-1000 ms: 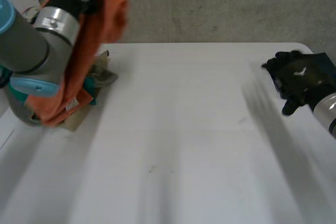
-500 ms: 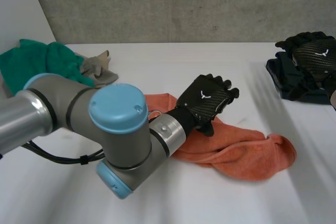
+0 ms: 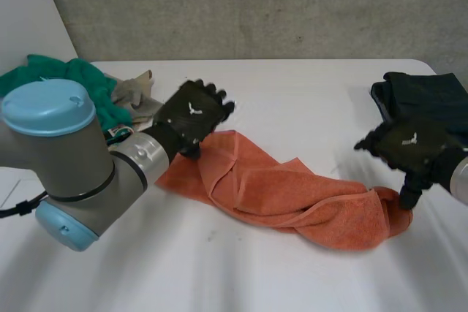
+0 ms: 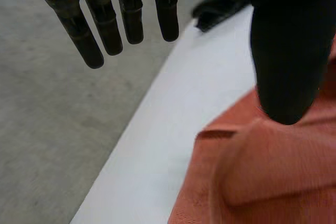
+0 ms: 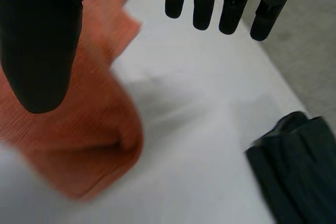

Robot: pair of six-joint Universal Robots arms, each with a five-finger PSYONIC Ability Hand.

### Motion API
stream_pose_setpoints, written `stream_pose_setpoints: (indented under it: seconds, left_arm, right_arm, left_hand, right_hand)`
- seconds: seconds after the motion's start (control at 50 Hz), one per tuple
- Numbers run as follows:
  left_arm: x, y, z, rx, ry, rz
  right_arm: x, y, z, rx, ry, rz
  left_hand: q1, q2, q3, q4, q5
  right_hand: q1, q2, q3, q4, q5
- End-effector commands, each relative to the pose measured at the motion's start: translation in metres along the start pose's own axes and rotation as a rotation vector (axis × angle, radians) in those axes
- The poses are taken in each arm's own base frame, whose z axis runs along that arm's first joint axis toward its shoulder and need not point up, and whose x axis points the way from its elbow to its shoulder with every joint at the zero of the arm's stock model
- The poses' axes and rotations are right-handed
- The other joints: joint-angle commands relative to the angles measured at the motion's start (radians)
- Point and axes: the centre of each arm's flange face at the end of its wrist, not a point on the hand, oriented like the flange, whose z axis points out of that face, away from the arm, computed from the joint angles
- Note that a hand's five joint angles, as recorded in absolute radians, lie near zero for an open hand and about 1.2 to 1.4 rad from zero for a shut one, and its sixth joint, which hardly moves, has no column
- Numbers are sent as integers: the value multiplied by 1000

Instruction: Fold the laundry.

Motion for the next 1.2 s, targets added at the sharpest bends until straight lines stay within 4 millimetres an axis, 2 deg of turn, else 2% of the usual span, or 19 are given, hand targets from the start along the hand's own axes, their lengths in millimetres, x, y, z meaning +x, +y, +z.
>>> stream_pose_setpoints:
  seconds: [0.02,0.14,0.24,0.3,0.4,0.42,0.56,0.62,0.68,0.76,0.78,0.82,0.84,0.92,0.98,1.04,1.12,1.14,1.2]
  left_arm:
    - [4,26,23,47,119,108]
    - [21,51,37,-28,244,84]
    - [33,64,38,-84,320,127]
    - [36,67,38,-98,336,191]
    - [35,68,40,-100,328,221]
    - [33,69,43,-95,316,228]
    - [22,62,59,-38,198,291]
    - [4,50,73,14,55,311]
    - [-26,34,87,73,-127,273]
    - [-83,0,99,207,-428,178]
    - [-104,-16,99,273,-542,146]
    - [-128,-34,94,342,-666,115]
    - [-147,-51,86,410,-767,90]
    - [-172,-92,65,570,-873,51]
    - [-172,-101,57,599,-857,18]
    - [-163,-98,50,577,-818,-22]
    - [-145,-87,40,498,-751,-37]
    - [-140,-82,38,472,-735,-43]
    - [-114,-53,31,341,-663,-69]
  right_arm:
    - [-8,14,1,-37,-41,-49]
    - [-16,21,6,-52,-78,-22]
    - [-24,28,10,-62,-105,50]
    - [-22,26,13,-23,-90,87]
    - [-19,24,18,17,-65,121]
    - [-17,22,19,29,-57,122]
    - [-9,3,29,129,4,76]
    - [-3,-8,38,177,33,73]
    - [6,-20,46,214,77,91]
    - [45,-58,54,357,291,119]
    - [65,-72,54,433,407,135]
    - [82,-86,52,518,509,141]
    - [98,-99,47,610,614,145]
    - [124,-130,23,825,789,131]
    - [119,-148,11,908,791,107]
    - [111,-151,12,900,745,107]
    - [94,-137,27,795,630,127]
    - [85,-125,40,728,566,144]
    - [70,-103,61,616,487,172]
  left_hand:
    - [31,45,44,48,38]
    - [31,45,44,48,38]
    - [69,83,82,86,76]
    - [344,358,358,361,351]
    - [788,802,801,805,795]
    - [954,968,968,971,961]
    - [1017,1031,1030,1034,1024]
    - [1017,1031,1030,1034,1024]
    - [1017,1031,1030,1034,1024]
    - [1017,1031,1030,1034,1024]
    - [1017,1031,1030,1034,1024]
    - [1017,1031,1030,1034,1024]
    - [1017,1031,1030,1034,1024]
    - [1017,1031,1030,1034,1024]
    - [1017,1031,1030,1034,1024]
    - [1017,1031,1030,1034,1024]
    - [1017,1031,1030,1034,1024]
    - [1017,1031,1030,1034,1024]
    - [1017,1031,1030,1034,1024]
  right_hand:
    - [53,45,44,45,39]
    - [70,62,62,63,56]
    - [114,106,106,106,100]
    - [325,317,317,317,311]
    - [944,936,936,936,930]
    - [1124,1116,1116,1117,1111]
    - [1126,1118,1118,1119,1112]
    - [1126,1118,1118,1119,1112]
    - [1126,1118,1118,1119,1112]
    - [1126,1118,1118,1119,1112]
    - [1126,1118,1118,1119,1112]
    - [1126,1118,1118,1119,1112]
    - [1126,1118,1118,1119,1112]
    - [1126,1118,1118,1119,1112]
    - [1126,1118,1118,1119,1112]
    - [1126,1118,1118,1119,1112]
    - [1126,1118,1118,1119,1112]
    - [1126,1118,1118,1119,1112]
    - [1126,1118,1118,1119,1112]
